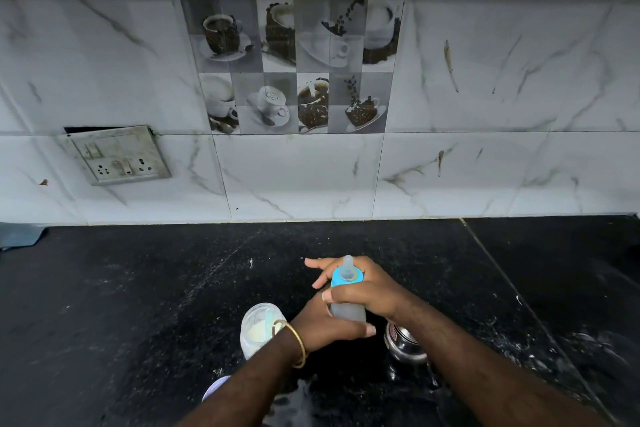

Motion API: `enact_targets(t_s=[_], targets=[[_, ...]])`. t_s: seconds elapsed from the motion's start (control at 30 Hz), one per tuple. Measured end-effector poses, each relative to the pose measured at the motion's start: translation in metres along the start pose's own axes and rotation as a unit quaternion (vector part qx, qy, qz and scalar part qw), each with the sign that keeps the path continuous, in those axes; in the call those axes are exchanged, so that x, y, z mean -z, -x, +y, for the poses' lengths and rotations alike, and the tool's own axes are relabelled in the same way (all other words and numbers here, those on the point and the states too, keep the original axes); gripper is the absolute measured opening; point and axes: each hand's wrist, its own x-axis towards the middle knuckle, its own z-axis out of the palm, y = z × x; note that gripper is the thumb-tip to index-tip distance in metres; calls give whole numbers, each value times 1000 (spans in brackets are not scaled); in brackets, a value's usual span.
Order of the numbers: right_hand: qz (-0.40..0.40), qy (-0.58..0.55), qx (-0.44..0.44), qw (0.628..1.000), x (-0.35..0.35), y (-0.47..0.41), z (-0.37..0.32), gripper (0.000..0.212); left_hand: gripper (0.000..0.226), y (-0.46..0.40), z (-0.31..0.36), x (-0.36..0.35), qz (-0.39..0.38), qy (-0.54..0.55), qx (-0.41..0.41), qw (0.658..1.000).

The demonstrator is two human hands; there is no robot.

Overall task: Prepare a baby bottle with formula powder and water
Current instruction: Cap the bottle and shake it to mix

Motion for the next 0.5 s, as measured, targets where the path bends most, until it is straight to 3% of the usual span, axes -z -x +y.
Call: enact_targets(t_s=[0.2,0.3,0.43,0.5], targets=[[98,6,-13,995,-8,-3,8,7,23,-4,-7,-11,122,-14,-42,992],[95,5,-24,995,-12,-1,7,8,28,-1,-11,-15,147,-12,-37,988],[29,21,-8,999,-5,0,-3,10,32,1,-11,-4,30,33,-2,999],[34,25,-8,999,-4,0,-6,10,30,-1,-12,0,40,16,0,999]])
